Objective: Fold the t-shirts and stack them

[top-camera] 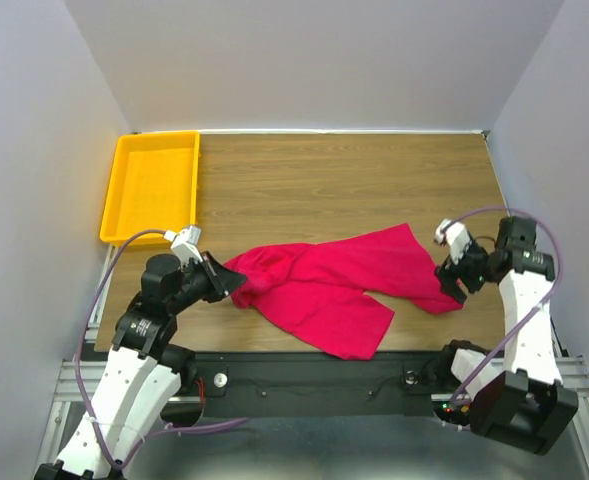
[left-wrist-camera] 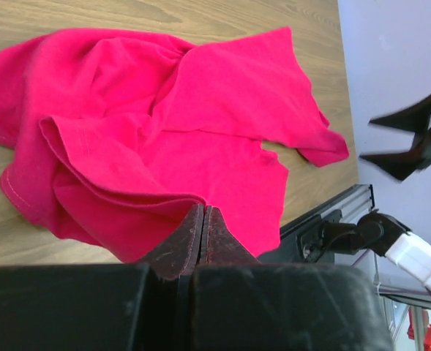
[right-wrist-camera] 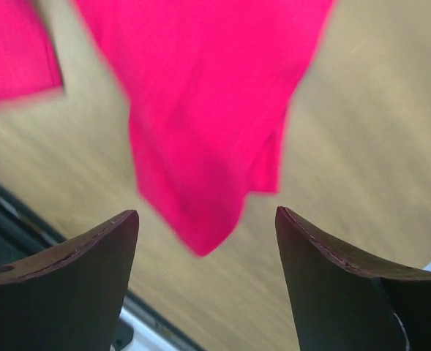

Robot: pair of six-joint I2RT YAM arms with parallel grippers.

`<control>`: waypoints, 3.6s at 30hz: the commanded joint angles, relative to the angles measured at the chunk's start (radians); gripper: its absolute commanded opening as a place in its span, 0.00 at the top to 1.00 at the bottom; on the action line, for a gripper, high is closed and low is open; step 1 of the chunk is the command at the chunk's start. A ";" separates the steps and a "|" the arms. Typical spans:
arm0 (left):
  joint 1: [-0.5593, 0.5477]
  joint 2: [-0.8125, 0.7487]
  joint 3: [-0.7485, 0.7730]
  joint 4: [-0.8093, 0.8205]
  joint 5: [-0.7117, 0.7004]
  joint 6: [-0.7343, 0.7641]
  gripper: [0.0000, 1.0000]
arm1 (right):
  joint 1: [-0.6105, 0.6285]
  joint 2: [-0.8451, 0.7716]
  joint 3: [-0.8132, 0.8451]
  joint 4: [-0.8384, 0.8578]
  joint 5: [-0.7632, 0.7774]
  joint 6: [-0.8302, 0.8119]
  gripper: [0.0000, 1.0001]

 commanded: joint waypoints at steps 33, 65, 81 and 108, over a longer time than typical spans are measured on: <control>0.006 0.160 0.080 0.204 -0.054 0.045 1.00 | 0.287 1.004 0.481 0.656 0.045 0.945 0.48; 0.009 0.430 0.697 0.366 -0.495 0.399 1.00 | 0.204 0.350 0.698 0.676 -0.001 0.965 0.99; 0.062 0.850 0.807 0.630 -0.498 0.411 1.00 | 0.202 0.598 0.707 0.893 0.131 1.132 0.99; 0.144 1.725 1.491 0.417 -0.458 0.261 0.95 | 0.330 1.570 1.435 1.052 0.580 1.329 0.80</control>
